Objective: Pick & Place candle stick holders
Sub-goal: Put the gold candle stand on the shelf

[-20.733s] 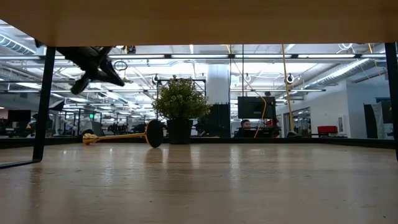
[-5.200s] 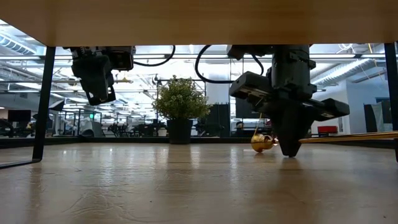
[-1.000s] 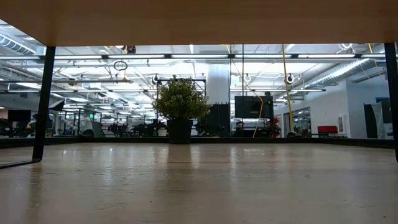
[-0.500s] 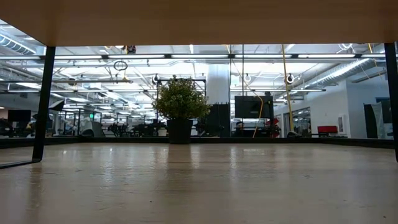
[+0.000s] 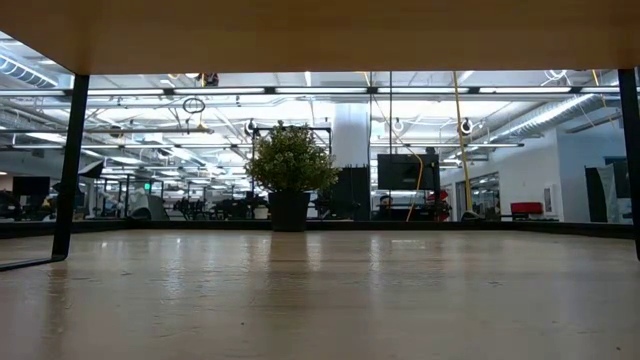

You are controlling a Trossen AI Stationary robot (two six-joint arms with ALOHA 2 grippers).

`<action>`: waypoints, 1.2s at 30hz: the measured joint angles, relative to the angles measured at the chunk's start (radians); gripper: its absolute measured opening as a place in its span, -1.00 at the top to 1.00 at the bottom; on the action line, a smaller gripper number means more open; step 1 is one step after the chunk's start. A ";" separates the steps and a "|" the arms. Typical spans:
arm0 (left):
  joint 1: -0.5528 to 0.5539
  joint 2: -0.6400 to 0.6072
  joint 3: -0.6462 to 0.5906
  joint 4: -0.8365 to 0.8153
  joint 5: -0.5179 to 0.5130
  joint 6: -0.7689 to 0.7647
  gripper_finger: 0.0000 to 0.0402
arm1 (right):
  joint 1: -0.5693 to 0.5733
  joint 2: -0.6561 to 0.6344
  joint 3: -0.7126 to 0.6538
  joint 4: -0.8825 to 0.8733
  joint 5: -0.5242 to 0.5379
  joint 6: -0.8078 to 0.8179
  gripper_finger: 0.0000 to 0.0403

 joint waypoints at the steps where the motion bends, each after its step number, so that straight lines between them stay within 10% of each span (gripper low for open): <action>1: 0.000 0.006 0.000 0.014 0.001 -0.004 0.33 | 0.000 0.000 0.000 0.000 0.000 0.000 0.95; 36: -0.051 0.147 0.000 0.187 -0.029 -0.079 0.34 | 0.003 0.001 0.000 -0.002 -0.050 -0.011 0.95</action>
